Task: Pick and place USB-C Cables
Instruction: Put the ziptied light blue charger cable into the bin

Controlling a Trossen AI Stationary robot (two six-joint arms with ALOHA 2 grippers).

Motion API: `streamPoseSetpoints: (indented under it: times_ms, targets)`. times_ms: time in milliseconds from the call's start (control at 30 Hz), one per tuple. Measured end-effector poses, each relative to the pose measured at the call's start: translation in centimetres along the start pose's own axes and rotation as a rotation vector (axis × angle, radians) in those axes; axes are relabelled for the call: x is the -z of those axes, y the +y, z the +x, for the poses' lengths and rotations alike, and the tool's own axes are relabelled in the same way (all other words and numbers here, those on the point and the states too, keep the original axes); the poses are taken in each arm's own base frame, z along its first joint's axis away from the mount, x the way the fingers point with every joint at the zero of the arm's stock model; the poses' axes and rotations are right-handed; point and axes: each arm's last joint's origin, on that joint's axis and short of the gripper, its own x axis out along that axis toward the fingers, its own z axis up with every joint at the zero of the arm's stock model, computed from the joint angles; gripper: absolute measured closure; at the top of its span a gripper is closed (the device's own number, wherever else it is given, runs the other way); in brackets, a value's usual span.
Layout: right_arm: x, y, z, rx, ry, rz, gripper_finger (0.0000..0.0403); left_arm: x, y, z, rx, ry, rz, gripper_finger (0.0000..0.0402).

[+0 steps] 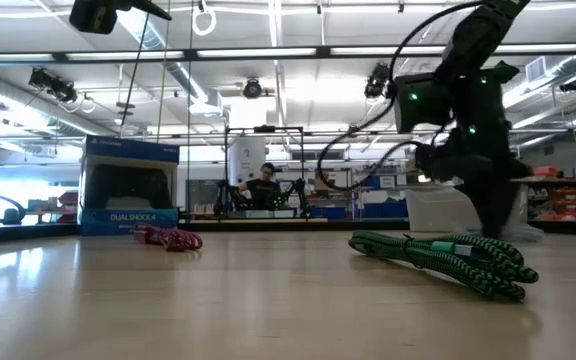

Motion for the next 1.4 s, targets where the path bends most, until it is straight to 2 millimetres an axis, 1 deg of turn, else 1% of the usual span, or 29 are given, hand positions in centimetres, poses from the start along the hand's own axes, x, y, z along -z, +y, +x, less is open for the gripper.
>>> streamPoseSetpoints:
  times_ms: [133,200,300,367,433,500,567,667,733,833,967,1067,1200,1300,1400]
  targets:
    - [-1.5,0.2,-2.1,0.012,-0.027,-0.089,0.0385,0.0,0.0,0.0,0.001,0.002,0.0,0.0255]
    - [-2.5,0.3,-3.7,0.021,-0.061,-0.141,0.0385,0.0,0.0,0.0,0.0,0.002,0.0,0.0255]
    - [-3.9,-0.2,-6.3,0.063,-0.08,-0.211,0.0385,0.0,0.0,0.0,0.001,0.002,-0.002,0.0255]
    - [-5.0,-1.1,-7.9,0.101,-0.101,-0.234,0.0385,0.0,0.0,0.0,0.001,0.002,-0.008,0.0255]
    - [-6.0,-2.4,-9.3,0.146,-0.111,-0.241,0.0385,0.0,0.0,0.0,0.001,0.002,-0.02,0.0255]
    - [-7.0,-4.1,-10.4,0.191,-0.111,-0.227,0.0385,0.0,0.0,0.0,0.002,0.003,-0.026,0.0255]
    - [-7.9,-6.0,-11.2,0.211,-0.111,-0.193,0.0385,0.0,0.0,0.0,0.002,0.003,-0.027,0.0255]
    - [-8.6,-9.1,-11.4,0.22,-0.08,-0.144,0.0385,0.0,0.0,0.0,0.002,0.002,-0.027,0.0255]
    - [-8.9,-10.8,-11.4,0.225,-0.067,-0.123,0.0385,0.0,0.0,0.0,0.002,0.002,-0.027,0.0255]
    - [-9.3,-12.8,-11.3,0.224,-0.065,-0.099,0.0385,0.0,0.0,0.0,0.002,0.002,-0.031,0.0255]
    - [-9.6,-14.8,-11.3,0.232,-0.081,-0.062,0.0385,0.0,0.0,0.0,0.002,0.003,-0.031,0.0255]
    - [-9.8,-15.9,-11.3,0.24,-0.094,-0.046,0.0378,0.0,0.0,0.0,0.001,0.002,-0.03,0.0255]
    - [-9.8,-16.9,-11.3,0.214,-0.099,-0.011,0.0344,0.0,0.0,0.0,0.001,0.002,-0.03,0.0255]
    - [-9.8,-17.0,-11.3,0.154,-0.107,0.0,0.0317,0.0,0.0,0.0,0.0,0.001,-0.026,0.0255]
    - [-9.9,-16.9,-11.3,0.134,-0.111,0.012,0.0293,0.0,0.0,0.0,-0.002,-0.004,-0.003,0.0255]
